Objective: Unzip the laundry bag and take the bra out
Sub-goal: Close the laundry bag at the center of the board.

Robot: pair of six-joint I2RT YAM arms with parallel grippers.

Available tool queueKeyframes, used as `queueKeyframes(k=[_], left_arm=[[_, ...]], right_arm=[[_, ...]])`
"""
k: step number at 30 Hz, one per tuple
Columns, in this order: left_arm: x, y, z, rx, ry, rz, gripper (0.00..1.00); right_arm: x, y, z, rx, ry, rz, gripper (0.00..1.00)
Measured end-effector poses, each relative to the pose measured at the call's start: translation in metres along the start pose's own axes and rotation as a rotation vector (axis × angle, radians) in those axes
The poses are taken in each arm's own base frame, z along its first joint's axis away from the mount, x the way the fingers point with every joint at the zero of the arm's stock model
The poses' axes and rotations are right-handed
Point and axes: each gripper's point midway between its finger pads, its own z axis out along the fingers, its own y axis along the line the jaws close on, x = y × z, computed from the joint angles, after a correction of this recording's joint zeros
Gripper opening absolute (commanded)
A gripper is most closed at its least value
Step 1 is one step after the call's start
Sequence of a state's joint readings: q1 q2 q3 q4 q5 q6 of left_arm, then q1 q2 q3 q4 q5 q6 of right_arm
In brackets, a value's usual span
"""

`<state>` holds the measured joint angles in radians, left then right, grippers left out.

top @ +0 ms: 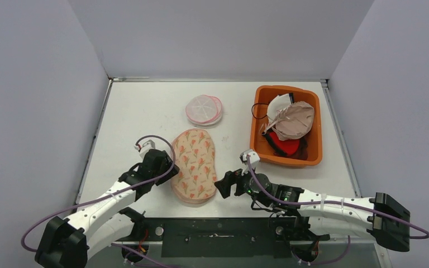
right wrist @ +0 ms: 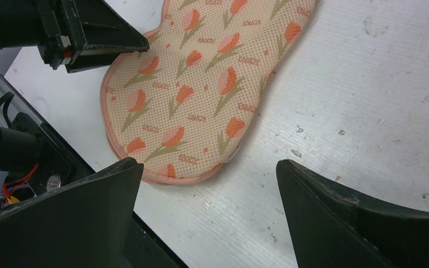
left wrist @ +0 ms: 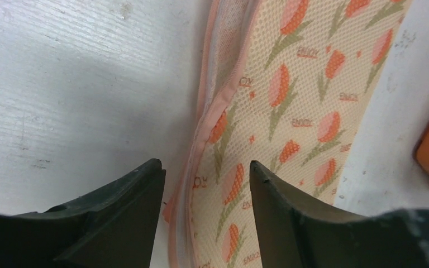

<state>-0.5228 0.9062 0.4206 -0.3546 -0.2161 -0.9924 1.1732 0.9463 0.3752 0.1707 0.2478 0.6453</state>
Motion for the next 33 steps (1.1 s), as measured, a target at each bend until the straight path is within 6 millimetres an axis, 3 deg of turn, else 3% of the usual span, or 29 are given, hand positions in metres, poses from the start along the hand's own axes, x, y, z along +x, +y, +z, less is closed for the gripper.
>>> queueKeyframes(k=[4,6,9,14,25,27,30,33], left_arm=[[0.012,0.012,0.012,-0.033,0.026,0.009,0.38],[0.017,0.019,0.016,-0.043,0.032,0.011,0.22],[0.024,0.026,0.018,-0.047,0.041,0.006,0.08],[0.025,0.018,0.017,0.019,0.032,-0.025,0.00],[0.037,-0.002,0.017,0.169,0.025,-0.194,0.00],[0.040,-0.010,0.014,0.194,0.025,-0.196,0.08],[0.040,-0.015,0.012,0.199,0.024,-0.186,0.43],[0.032,-0.016,0.006,0.185,0.002,-0.176,0.61]], right_arm=[[0.001,0.000,0.002,0.000,0.003,0.003,0.95],[0.002,0.000,0.002,0.002,0.005,0.002,0.94],[0.002,0.000,0.002,0.002,0.005,0.002,0.94],[0.003,-0.002,0.002,0.005,0.005,0.002,0.94],[-0.007,-0.016,-0.010,0.050,-0.073,0.054,0.94],[-0.004,-0.019,-0.010,0.059,-0.067,0.056,0.95],[0.000,-0.021,-0.008,0.069,-0.056,0.053,0.95],[0.004,-0.023,-0.007,0.077,-0.043,0.047,0.95]])
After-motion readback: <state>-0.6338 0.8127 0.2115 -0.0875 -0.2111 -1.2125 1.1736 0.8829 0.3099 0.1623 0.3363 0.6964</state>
